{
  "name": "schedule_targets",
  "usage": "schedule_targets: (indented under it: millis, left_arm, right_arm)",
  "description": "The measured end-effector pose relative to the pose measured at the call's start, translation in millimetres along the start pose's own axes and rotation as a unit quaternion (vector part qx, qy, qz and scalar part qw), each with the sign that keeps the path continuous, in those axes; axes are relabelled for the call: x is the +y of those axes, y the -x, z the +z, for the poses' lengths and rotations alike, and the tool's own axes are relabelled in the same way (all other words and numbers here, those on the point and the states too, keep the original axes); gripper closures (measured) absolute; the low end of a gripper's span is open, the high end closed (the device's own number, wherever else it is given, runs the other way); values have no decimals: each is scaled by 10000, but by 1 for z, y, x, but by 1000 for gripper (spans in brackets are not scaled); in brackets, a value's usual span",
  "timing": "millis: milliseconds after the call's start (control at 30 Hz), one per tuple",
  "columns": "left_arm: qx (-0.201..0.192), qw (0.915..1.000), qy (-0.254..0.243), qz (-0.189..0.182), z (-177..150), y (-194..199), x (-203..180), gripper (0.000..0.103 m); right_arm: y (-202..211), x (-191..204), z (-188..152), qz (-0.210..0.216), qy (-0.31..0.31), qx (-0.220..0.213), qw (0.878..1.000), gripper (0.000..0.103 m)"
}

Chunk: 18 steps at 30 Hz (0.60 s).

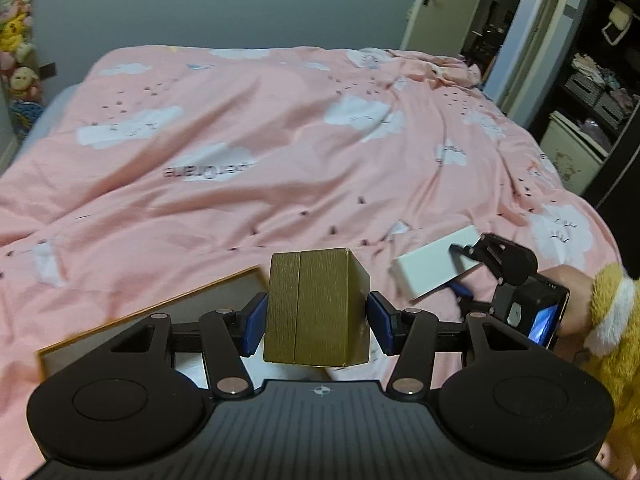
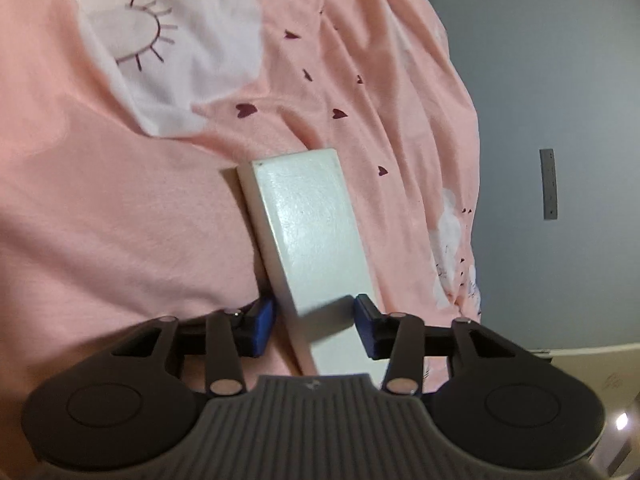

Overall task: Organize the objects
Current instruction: 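Carry the gold cube box and white box over the open box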

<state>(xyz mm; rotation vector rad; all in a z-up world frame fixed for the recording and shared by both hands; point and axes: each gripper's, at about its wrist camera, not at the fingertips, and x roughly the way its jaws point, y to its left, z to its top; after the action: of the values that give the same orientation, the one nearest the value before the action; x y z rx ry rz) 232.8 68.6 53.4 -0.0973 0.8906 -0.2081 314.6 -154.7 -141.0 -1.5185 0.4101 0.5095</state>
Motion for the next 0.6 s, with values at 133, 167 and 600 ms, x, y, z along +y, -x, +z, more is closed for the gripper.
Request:
schedule_targets:
  millis: [133, 167, 600]
  left_arm:
    - [48, 9998, 75, 181, -10, 12, 17, 42]
    - [72, 9997, 105, 214, -13, 15, 21, 42]
    - [420, 9955, 176, 826, -51, 45, 57, 42]
  right_arm:
    - [-14, 3, 5, -172, 225, 77, 9996, 57]
    - [-15, 3, 6, -193, 251, 87, 9995, 57]
    - [64, -23, 22, -844, 499, -413, 9943, 75]
